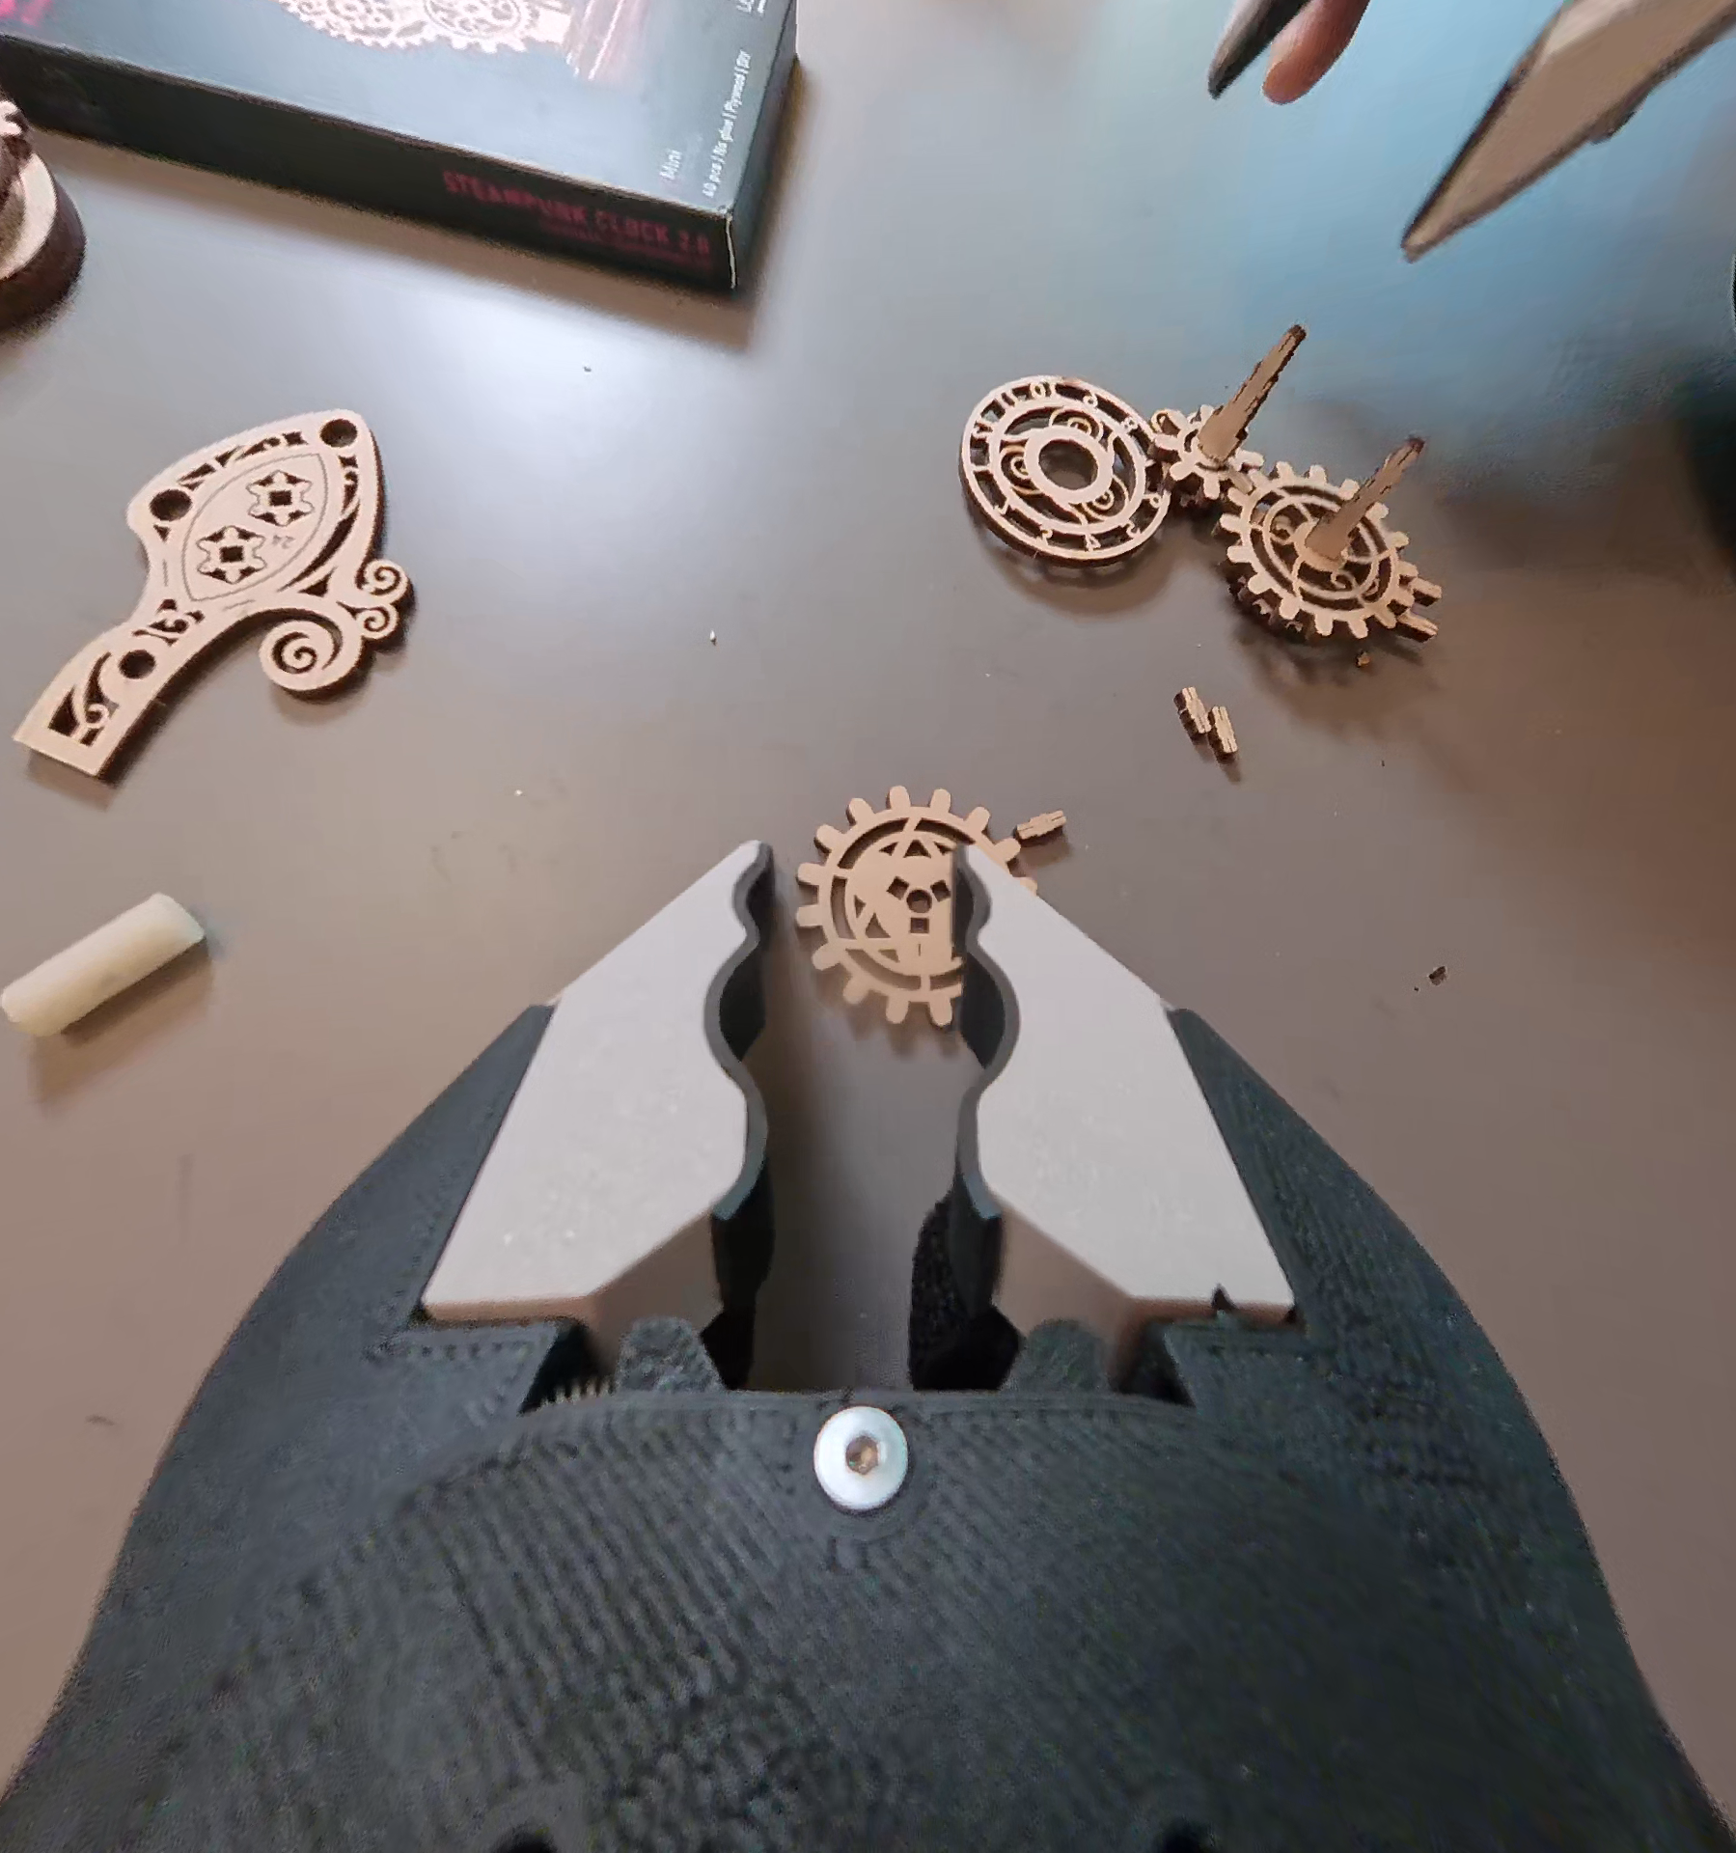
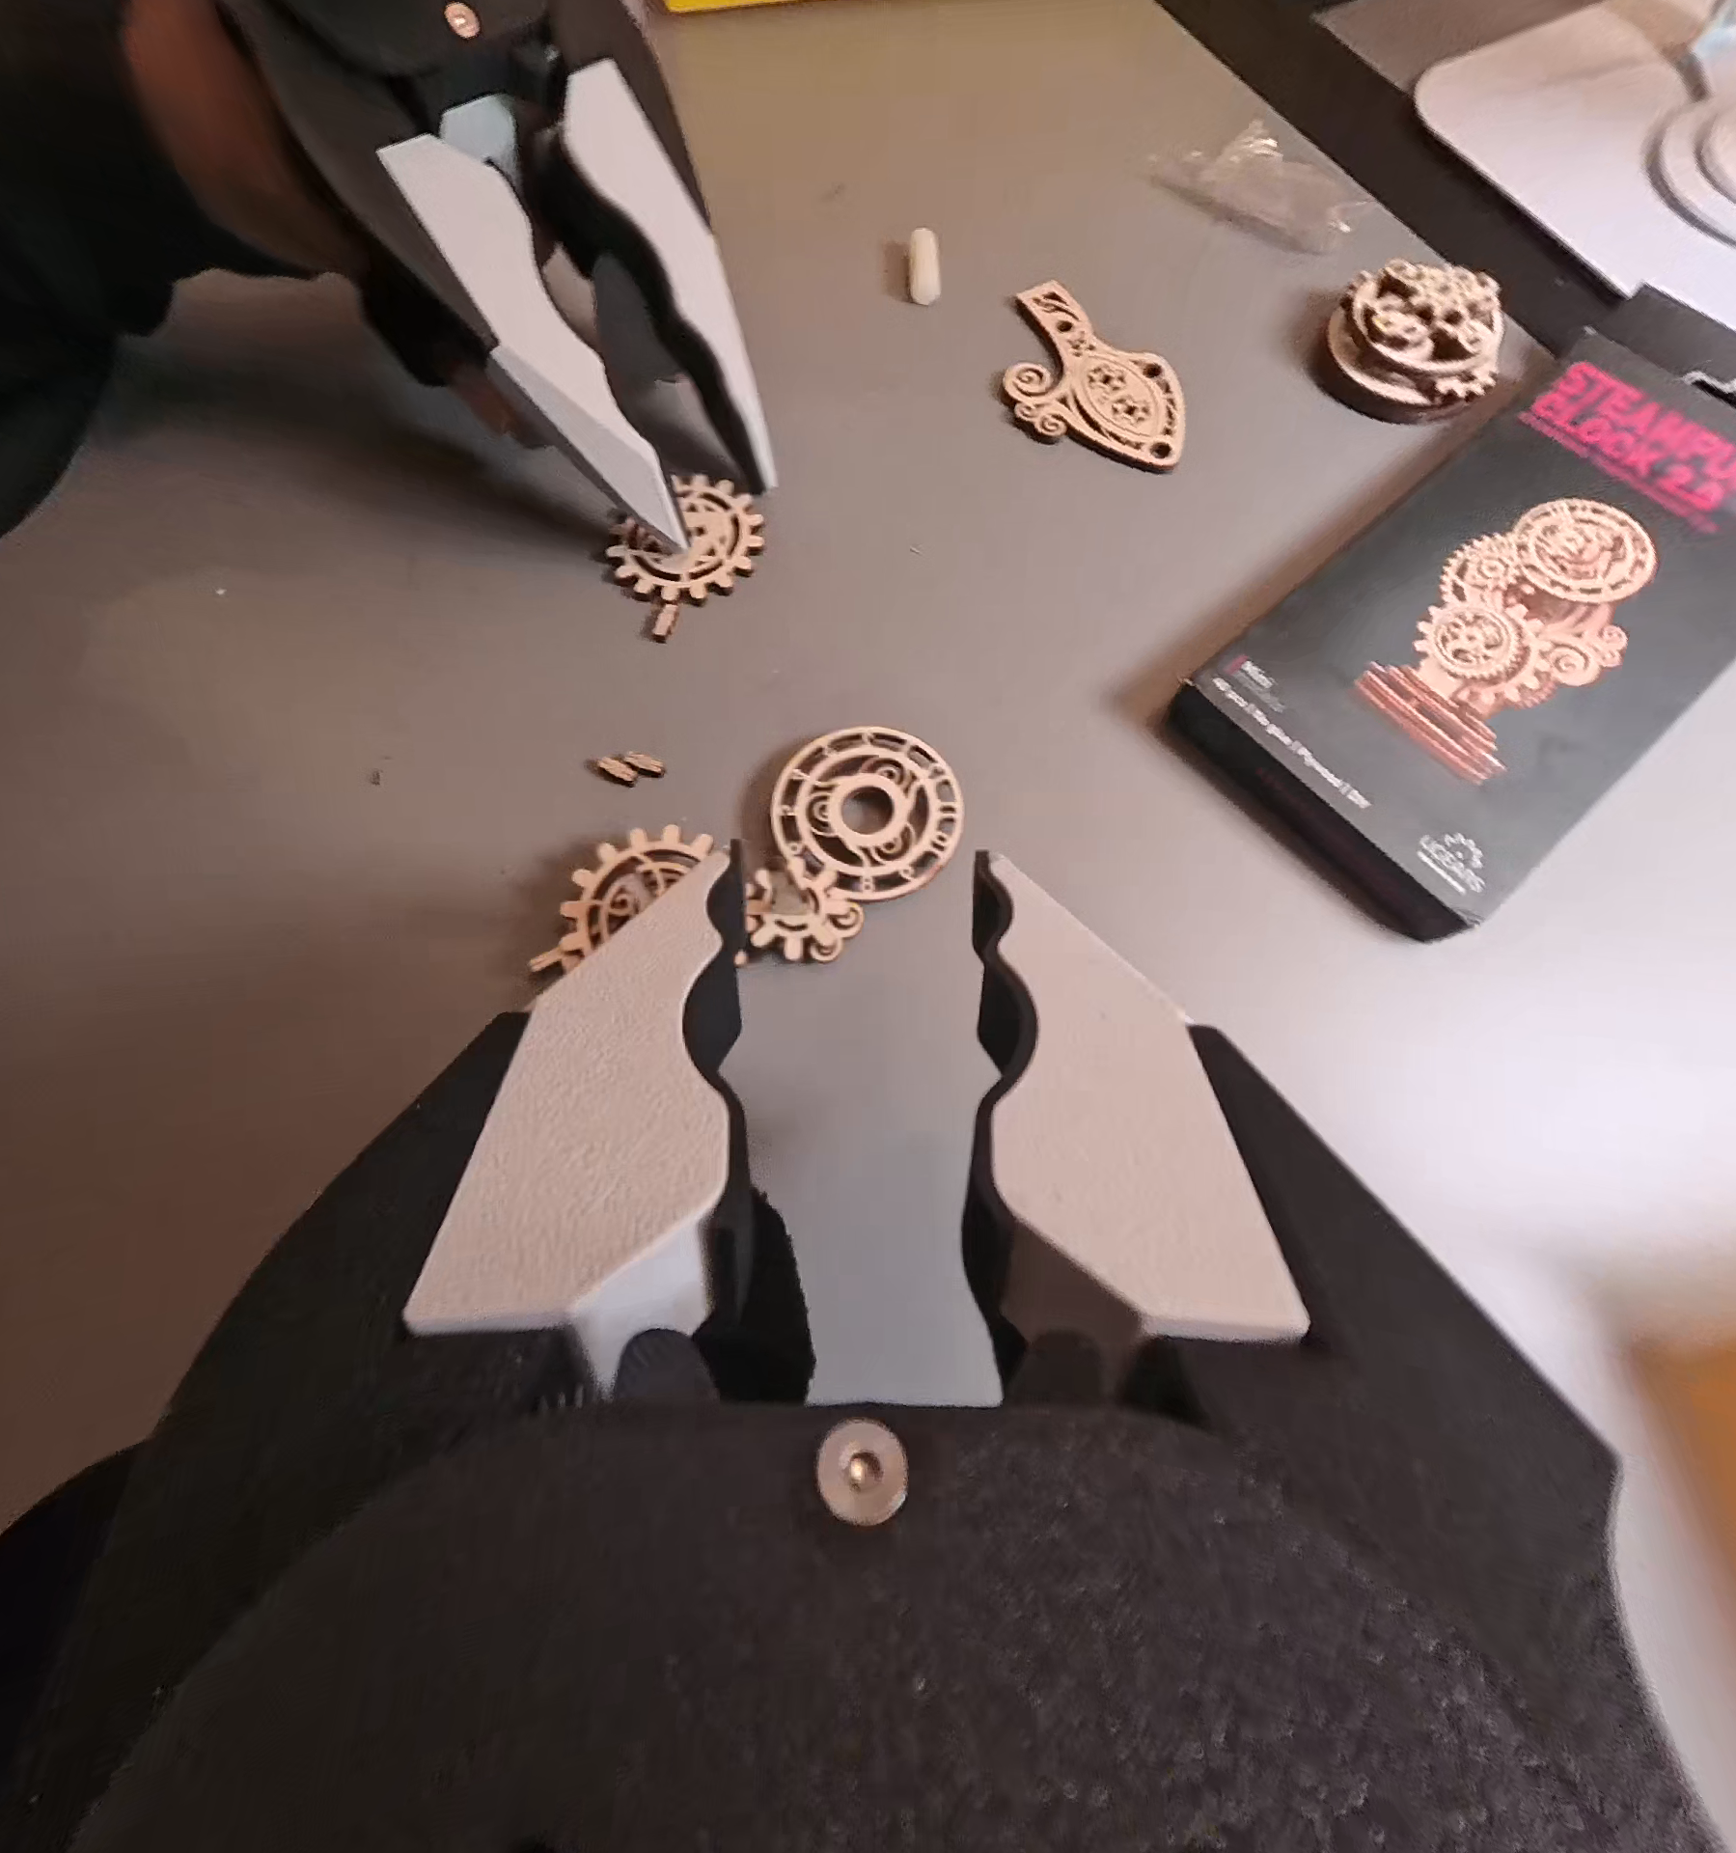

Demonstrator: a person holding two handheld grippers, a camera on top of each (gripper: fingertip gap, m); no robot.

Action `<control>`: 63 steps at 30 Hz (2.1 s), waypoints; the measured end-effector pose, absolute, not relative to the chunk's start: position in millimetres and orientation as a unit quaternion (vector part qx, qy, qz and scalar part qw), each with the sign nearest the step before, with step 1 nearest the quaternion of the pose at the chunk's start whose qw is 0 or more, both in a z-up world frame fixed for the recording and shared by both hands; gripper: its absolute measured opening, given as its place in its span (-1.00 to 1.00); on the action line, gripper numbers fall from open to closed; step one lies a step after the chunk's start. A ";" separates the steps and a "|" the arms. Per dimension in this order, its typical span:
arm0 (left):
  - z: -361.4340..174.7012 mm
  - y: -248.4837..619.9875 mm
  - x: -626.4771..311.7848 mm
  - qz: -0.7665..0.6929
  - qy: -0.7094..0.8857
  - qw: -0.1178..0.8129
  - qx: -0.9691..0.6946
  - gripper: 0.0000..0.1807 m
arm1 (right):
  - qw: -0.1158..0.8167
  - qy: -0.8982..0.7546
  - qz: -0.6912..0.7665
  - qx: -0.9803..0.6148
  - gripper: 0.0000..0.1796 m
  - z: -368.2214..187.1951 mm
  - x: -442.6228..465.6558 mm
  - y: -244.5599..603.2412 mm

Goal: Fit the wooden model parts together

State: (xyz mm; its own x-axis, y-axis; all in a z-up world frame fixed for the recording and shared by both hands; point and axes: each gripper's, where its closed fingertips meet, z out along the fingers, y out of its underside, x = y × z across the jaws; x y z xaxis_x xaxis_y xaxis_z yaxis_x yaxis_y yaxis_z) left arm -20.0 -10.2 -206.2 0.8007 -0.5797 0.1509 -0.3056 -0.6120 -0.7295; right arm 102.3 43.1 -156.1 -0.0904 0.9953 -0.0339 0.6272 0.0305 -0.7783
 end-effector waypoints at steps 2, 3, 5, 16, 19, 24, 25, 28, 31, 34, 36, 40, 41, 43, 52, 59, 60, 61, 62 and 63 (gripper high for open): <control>-200.7 -9.7 -19.5 -0.202 0.245 0.372 -0.872 -0.50 | 0.274 -0.679 0.335 -0.594 -0.48 -153.1 100.5 30.8; -198.0 -8.9 -19.3 -0.209 0.240 0.378 -0.869 -0.44 | 0.271 -0.686 0.333 -0.587 -0.46 -153.8 98.5 25.9; -197.3 -8.9 -19.5 -0.218 0.238 0.380 -0.867 -0.33 | 0.267 -0.701 0.314 -0.581 -0.45 -161.7 93.9 20.0; -208.6 -11.6 -19.7 -0.193 0.258 0.364 -0.874 -0.64 | 0.307 -0.689 0.254 -0.605 -0.98 -179.7 83.4 48.7; -208.6 -11.6 -18.6 -0.198 0.257 0.364 -0.873 -0.70 | 0.315 -0.681 0.248 -0.612 -1.00 -181.5 84.5 57.2; -208.1 -11.0 -21.3 -0.196 0.253 0.366 -0.874 -0.76 | 0.309 -0.681 0.298 -0.593 -0.88 -167.2 84.8 44.7; -207.5 -10.7 -22.3 -0.197 0.252 0.368 -0.873 -0.77 | 0.298 -0.688 0.313 -0.583 -0.80 -164.9 86.0 36.9; -201.6 -7.9 -22.9 -0.208 0.244 0.385 -0.866 -0.64 | 0.276 -0.709 0.327 -0.560 -0.64 -166.4 86.6 19.2; -193.6 -4.6 -22.8 -0.223 0.231 0.404 -0.857 -0.45 | 0.268 -0.727 0.293 -0.560 -0.63 -181.4 84.6 18.5; -191.5 -6.5 -19.1 -0.235 0.237 0.404 -0.852 -0.34 | 0.276 -0.724 0.273 -0.570 -0.85 -189.5 81.8 27.4; -195.2 -8.9 -15.9 -0.236 0.246 0.394 -0.853 -0.32 | 0.285 -0.719 0.269 -0.574 -0.95 -189.5 80.8 33.0; -205.3 -12.8 -11.5 -0.226 0.266 0.371 -0.861 -0.36 | 0.300 -0.707 0.256 -0.587 -0.99 -190.6 81.5 46.7; -206.4 -13.0 -11.3 -0.221 0.270 0.370 -0.861 -0.39 | 0.307 -0.700 0.249 -0.595 -0.99 -190.5 82.0 52.5; -207.3 -14.1 -10.9 -0.216 0.276 0.367 -0.862 -0.45 | 0.321 -0.685 0.235 -0.610 -0.99 -190.4 83.6 65.6; -208.8 -12.5 -14.7 -0.210 0.269 0.368 -0.865 -0.70 | 0.376 -0.634 0.226 -0.637 -0.91 -177.2 86.8 95.8; -207.7 -14.9 -12.0 -0.225 0.274 0.365 -0.861 -0.66 | 0.426 -0.610 0.304 -0.595 -0.84 -133.3 79.0 83.2; -206.7 -15.4 -11.4 -0.227 0.276 0.366 -0.859 -0.63 | 0.414 -0.620 0.319 -0.585 -0.83 -131.2 78.1 74.2; -205.2 -16.0 -10.6 -0.230 0.279 0.368 -0.857 -0.59 | 0.394 -0.634 0.332 -0.577 -0.82 -131.6 77.6 63.3; -203.9 -17.2 -9.6 -0.233 0.283 0.368 -0.855 -0.54 | 0.373 -0.650 0.340 -0.568 -0.82 -134.1 77.8 52.1; -203.3 -18.4 -9.3 -0.235 0.285 0.366 -0.854 -0.51 | 0.344 -0.671 0.344 -0.560 -0.82 -140.1 79.0 39.2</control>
State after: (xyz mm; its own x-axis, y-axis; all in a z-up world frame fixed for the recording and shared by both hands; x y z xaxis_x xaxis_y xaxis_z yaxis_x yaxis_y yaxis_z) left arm -9.3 -18.4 -203.3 0.7264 -0.6598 0.1924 -0.3151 -0.5685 -0.7600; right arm 79.0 39.2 -140.1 -0.1362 0.9877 0.0770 0.5137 0.1368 -0.8470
